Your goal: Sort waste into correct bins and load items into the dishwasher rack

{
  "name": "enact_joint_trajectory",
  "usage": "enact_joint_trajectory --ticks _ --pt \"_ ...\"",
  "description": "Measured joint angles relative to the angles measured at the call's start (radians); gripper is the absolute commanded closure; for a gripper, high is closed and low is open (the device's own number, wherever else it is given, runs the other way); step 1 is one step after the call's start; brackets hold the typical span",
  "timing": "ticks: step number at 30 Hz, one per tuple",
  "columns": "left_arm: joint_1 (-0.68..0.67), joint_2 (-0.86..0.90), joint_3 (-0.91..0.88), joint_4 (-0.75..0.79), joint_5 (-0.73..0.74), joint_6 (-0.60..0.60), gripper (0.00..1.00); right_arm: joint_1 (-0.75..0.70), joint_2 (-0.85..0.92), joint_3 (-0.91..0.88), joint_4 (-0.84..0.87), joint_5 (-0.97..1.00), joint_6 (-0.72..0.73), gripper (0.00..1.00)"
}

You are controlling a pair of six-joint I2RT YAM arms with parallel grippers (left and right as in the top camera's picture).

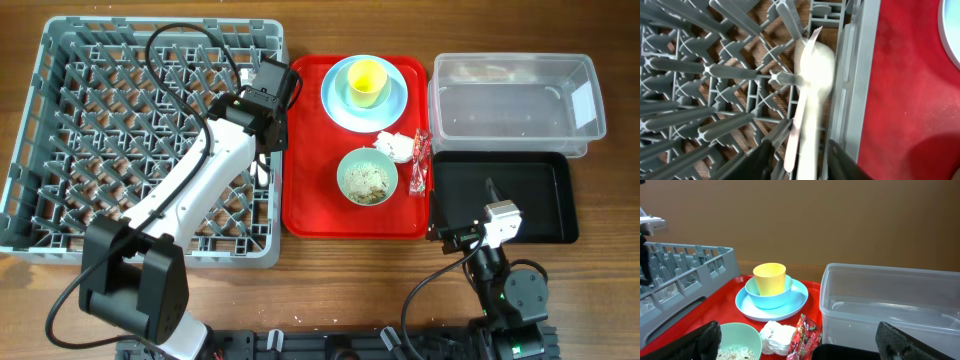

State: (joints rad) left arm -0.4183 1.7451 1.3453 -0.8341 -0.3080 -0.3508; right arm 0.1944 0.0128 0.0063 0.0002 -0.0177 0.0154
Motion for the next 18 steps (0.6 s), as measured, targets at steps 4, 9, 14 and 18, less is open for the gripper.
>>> enact_joint_trajectory --ticks 4,9,14,18 --pt "0.0 0.0 0.0 -0.001 0.0 0.002 0.5 0.0 0.0 0.0 0.0 0.0 0.0 0.0" --pt "0.003 -0.099 0.037 -0.102 0.004 -0.04 0.04 0.0 0.0 0.0 0.0 0.0 0.0 0.0" --pt "0.135 -0.568 0.089 -0.216 0.011 -0.149 0.0 0.0 0.0 0.0 0.0 0.0 0.0 0.0" --pt "0.249 -0.767 0.094 -0.293 0.007 -0.168 0.0 0.0 0.0 0.0 0.0 0.0 0.0 0.0"
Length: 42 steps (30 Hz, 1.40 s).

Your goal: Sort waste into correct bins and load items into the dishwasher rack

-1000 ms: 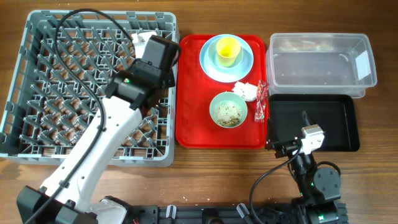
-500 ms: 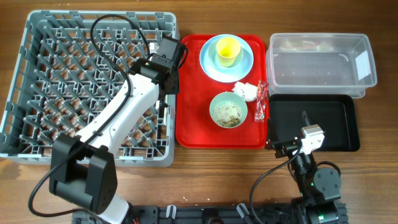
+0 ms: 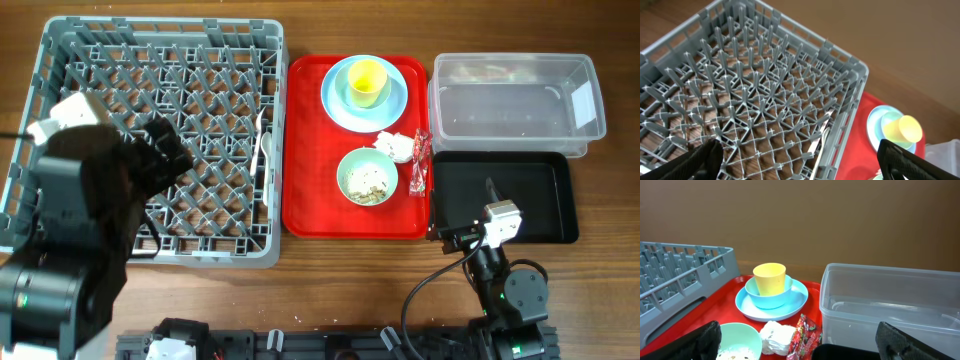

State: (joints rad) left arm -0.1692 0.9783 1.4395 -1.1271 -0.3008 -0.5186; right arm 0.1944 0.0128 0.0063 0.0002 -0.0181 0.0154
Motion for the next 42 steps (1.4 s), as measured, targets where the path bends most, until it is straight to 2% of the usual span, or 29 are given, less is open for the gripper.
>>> enact_joint_trajectory --ticks 5,19,22,24,27,31,32,33,34,35,36,37,41,42 --pt "0.002 -0.074 0.0 -0.003 0.0 -0.004 0.0 0.0 0.0 0.0 0.0 0.0 0.0 0.0" --pt "0.002 -0.073 0.0 -0.003 0.0 -0.004 0.0 0.0 0.0 0.0 0.029 -0.047 0.003 0.0" --pt "0.002 -0.073 0.0 -0.003 0.0 -0.004 0.0 0.0 0.004 0.038 -0.11 -0.068 0.054 0.0" --pt "0.002 -0.073 0.0 -0.003 0.0 -0.004 0.0 0.0 0.042 0.133 -0.238 -0.068 0.078 0.0" --pt "0.002 -0.073 0.0 -0.001 0.0 -0.004 0.0 -0.001 0.266 0.504 -0.467 -0.072 0.087 0.0" --pt "0.002 -0.073 0.0 -0.005 0.001 -0.004 0.0 -0.001 0.818 1.15 -0.979 -0.081 0.039 0.0" --pt "0.002 -0.073 0.0 -0.006 0.0 -0.004 0.0 -0.001 0.921 1.253 -1.032 -0.089 0.036 0.0" --pt "0.002 -0.073 0.0 -0.002 0.0 -0.004 0.0 -0.003 1.014 1.331 -1.074 -0.115 0.037 0.04" --pt "0.002 -0.072 0.0 -0.007 0.0 -0.004 0.0 -0.003 1.087 1.386 -1.077 -0.151 0.045 0.25" --pt "0.002 -0.072 0.0 -0.005 0.0 -0.004 0.0 -0.003 1.155 1.412 -1.073 -0.195 0.065 0.32" --pt "0.002 -0.072 0.0 -0.005 0.0 -0.004 0.0 -0.003 1.217 1.419 -1.089 -0.23 0.101 0.53" --pt "0.002 -0.072 0.0 -0.006 0.0 -0.004 0.0 -0.003 1.277 1.418 -1.101 -0.249 0.147 0.69" --pt "0.002 -0.072 0.0 -0.007 0.0 -0.004 0.0 0.047 1.47 1.363 -1.061 -0.237 0.249 0.9" --pt "0.002 -0.072 0.0 -0.006 0.0 -0.004 0.0 0.09 1.513 1.336 -1.042 -0.175 0.292 0.91"
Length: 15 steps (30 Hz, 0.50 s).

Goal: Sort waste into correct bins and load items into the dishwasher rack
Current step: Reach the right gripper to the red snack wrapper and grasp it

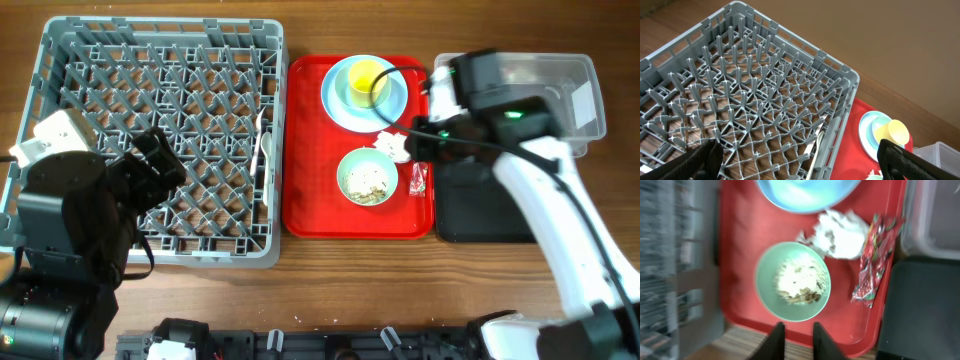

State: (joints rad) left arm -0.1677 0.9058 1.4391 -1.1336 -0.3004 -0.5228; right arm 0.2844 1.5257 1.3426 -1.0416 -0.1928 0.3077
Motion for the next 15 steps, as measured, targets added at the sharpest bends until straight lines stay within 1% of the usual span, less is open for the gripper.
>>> enact_joint_trajectory --ticks 2,6,8,9,13,15 --pt "0.0 0.0 0.0 0.0 0.0 0.0 0.0 0.076 0.083 -0.042 0.022 0.125 0.087 0.86" --pt "0.0 0.0 0.0 0.001 0.0 0.0 0.0 0.121 0.153 -0.103 0.081 0.237 0.19 0.86" --pt "0.0 0.0 0.0 0.0 0.0 0.0 0.0 0.121 0.171 -0.149 0.14 0.274 0.214 0.89" --pt "0.0 0.0 0.0 0.001 0.0 0.0 0.0 0.121 0.179 -0.178 0.177 0.286 0.224 0.96" --pt "0.0 0.0 0.0 0.0 0.0 0.0 0.0 0.121 0.185 -0.254 0.275 0.315 0.25 0.96" --pt "0.0 0.0 0.0 0.0 0.0 0.0 0.0 0.121 0.188 -0.3 0.335 0.293 0.24 0.96"
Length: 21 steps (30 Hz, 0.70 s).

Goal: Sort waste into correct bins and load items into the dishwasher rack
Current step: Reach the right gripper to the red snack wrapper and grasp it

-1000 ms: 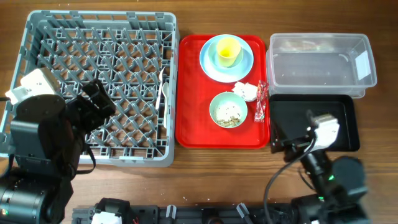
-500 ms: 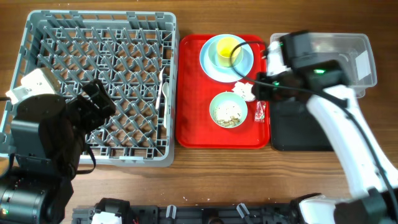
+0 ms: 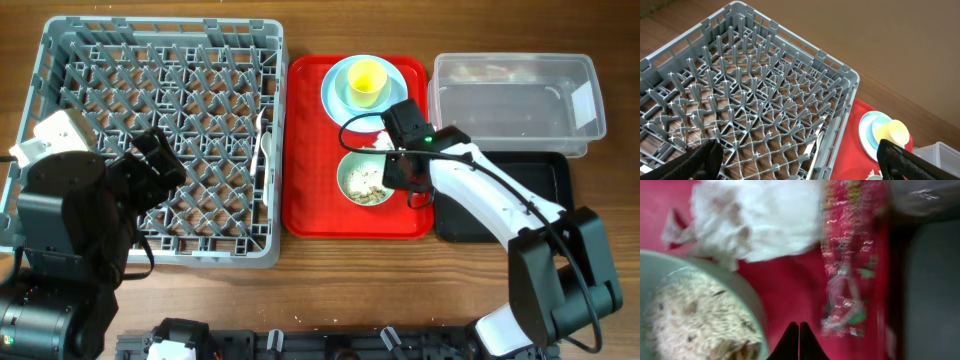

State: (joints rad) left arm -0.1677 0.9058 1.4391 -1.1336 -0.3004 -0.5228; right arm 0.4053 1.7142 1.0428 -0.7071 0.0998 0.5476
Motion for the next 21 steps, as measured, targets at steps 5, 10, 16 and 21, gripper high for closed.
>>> enact_joint_trajectory --ticks 5,10,16,21 --pt "0.0 0.0 0.0 0.0 0.0 0.0 0.0 -0.001 0.002 -0.013 0.058 -0.278 -0.235 0.95" --pt "0.0 0.0 0.0 0.0 0.0 0.0 0.0 -0.001 -0.004 0.029 -0.015 -0.202 -0.313 0.77" --pt "0.0 0.0 0.0 0.001 0.0 0.0 0.0 0.0 -0.086 0.069 -0.051 0.088 -0.209 0.77" --pt "0.0 0.0 0.0 0.0 0.0 0.0 0.0 -0.001 -0.085 -0.069 0.125 0.181 -0.193 0.75"
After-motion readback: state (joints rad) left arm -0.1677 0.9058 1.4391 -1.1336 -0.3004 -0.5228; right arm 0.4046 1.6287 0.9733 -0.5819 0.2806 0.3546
